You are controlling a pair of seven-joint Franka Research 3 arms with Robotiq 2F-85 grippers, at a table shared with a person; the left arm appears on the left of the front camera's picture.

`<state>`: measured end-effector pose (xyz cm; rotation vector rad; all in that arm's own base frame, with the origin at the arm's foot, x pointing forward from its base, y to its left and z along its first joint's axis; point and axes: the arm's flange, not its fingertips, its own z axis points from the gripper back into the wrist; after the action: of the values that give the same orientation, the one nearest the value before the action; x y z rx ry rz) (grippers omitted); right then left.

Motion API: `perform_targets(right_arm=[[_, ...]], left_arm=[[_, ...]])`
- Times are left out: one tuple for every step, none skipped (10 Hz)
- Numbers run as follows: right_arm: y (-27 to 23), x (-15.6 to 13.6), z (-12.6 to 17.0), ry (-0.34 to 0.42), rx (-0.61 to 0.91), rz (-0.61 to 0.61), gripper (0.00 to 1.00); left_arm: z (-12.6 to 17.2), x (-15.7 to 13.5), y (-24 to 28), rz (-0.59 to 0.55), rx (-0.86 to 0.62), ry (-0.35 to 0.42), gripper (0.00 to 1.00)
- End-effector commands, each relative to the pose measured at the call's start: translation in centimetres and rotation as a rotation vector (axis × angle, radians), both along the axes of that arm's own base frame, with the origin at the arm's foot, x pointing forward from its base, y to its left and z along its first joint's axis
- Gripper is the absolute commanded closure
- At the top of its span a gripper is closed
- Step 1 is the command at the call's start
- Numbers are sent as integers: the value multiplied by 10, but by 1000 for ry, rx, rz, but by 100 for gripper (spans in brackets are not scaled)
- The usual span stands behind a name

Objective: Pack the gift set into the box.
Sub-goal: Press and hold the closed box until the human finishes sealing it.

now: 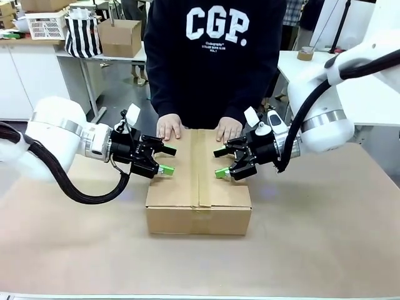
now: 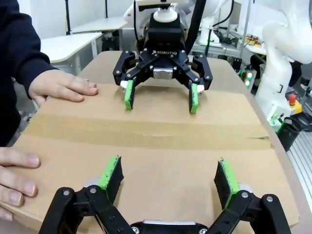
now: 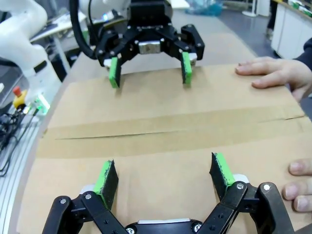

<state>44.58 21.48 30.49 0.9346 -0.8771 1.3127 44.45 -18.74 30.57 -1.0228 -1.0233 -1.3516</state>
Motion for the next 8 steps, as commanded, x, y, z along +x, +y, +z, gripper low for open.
perform_targets(right_arm=[[-5,5,-4,24,-60,-85,0],[-4,5,-3,17,-62,-85,0],[-3,6,-3,21,-60,-75,0],[-2,7,-5,39,-61,-72,0],[-5,4,3,2,-24,-36,0],[-5,4,3,2,-24,-36,0],[-5,4,3,2,-24,-36,0],[-5,4,3,2,-24,-36,0]], left_arm=[[3,-8,0,-22,-27,23,0],[1,-10,-2,-35,-8,21,0],[-1,-12,-4,-42,2,21,0],[-4,-13,-6,-42,35,1,0],[-6,-14,-8,-23,71,-29,0],[-7,-14,-9,-4,103,-55,0],[-7,-13,-10,26,115,-64,0],[-6,-8,-8,-24,52,-15,0]])
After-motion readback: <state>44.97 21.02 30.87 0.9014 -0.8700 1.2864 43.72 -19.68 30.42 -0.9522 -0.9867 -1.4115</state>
